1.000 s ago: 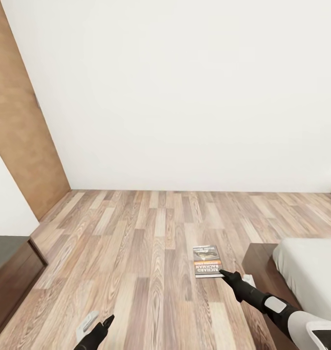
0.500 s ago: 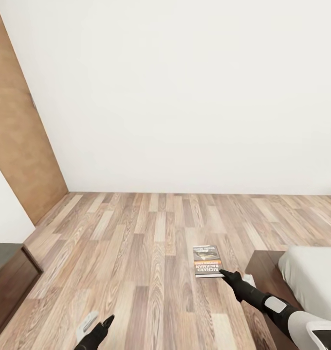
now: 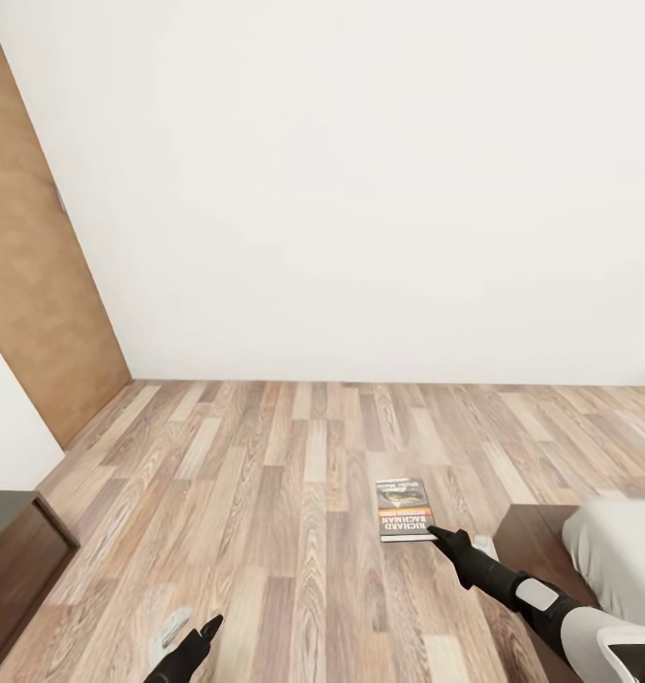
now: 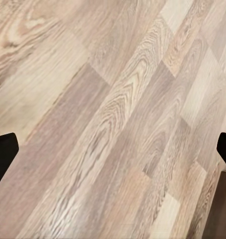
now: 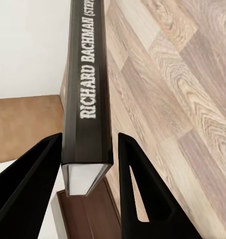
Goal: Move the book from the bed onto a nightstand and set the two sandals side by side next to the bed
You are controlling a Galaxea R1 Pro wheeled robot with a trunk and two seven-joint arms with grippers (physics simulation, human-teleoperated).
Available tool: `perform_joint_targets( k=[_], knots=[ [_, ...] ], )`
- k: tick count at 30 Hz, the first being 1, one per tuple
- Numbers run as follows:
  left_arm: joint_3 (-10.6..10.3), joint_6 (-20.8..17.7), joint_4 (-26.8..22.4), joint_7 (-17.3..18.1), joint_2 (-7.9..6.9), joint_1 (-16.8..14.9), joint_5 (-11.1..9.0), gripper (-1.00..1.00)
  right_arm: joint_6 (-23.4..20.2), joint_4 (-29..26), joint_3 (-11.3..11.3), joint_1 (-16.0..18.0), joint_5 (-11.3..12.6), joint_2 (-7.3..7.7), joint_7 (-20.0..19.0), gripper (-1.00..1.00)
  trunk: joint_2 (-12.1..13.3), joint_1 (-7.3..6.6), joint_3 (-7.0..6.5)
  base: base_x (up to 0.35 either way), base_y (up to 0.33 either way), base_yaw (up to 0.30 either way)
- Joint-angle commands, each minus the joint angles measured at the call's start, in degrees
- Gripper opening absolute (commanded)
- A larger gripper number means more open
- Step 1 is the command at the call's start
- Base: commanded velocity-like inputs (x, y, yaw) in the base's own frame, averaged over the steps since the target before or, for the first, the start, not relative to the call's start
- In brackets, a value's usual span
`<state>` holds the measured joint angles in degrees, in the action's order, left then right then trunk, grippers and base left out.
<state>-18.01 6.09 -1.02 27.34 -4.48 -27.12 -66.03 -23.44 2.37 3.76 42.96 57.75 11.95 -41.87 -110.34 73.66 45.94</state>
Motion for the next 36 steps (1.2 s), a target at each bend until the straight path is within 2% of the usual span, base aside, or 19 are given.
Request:
perform_joint_targets(
  k=[1, 17, 36],
  knots=[
    [-0.47, 0.24, 0.06, 0.14, 0.0, -0.04, -0.32, 1.0, -0.45, 0.18, 0.11, 0.1, 0.76, 0.01, -0.32, -1.0, -0.02, 0.01, 0.05, 0.166, 0.088, 0.0],
    [-0.47, 0.24, 0.06, 0.13, 0.0, -0.04, -0.32, 1.0, -0.46, 0.18, 0.11, 0.1, 0.73, 0.01, -0.31, -1.0, -0.02, 0.01, 0.05, 0.17, 0.1, -0.026],
    [-0.52, 0.24, 0.06, 0.15, 0.0, -0.03, -0.32, 1.0, -0.46, 0.18, 0.11, 0.1, 0.69, 0.01, -0.19, -1.0, -0.02, 0.01, 0.05, 0.172, 0.106, -0.228]
  ],
)
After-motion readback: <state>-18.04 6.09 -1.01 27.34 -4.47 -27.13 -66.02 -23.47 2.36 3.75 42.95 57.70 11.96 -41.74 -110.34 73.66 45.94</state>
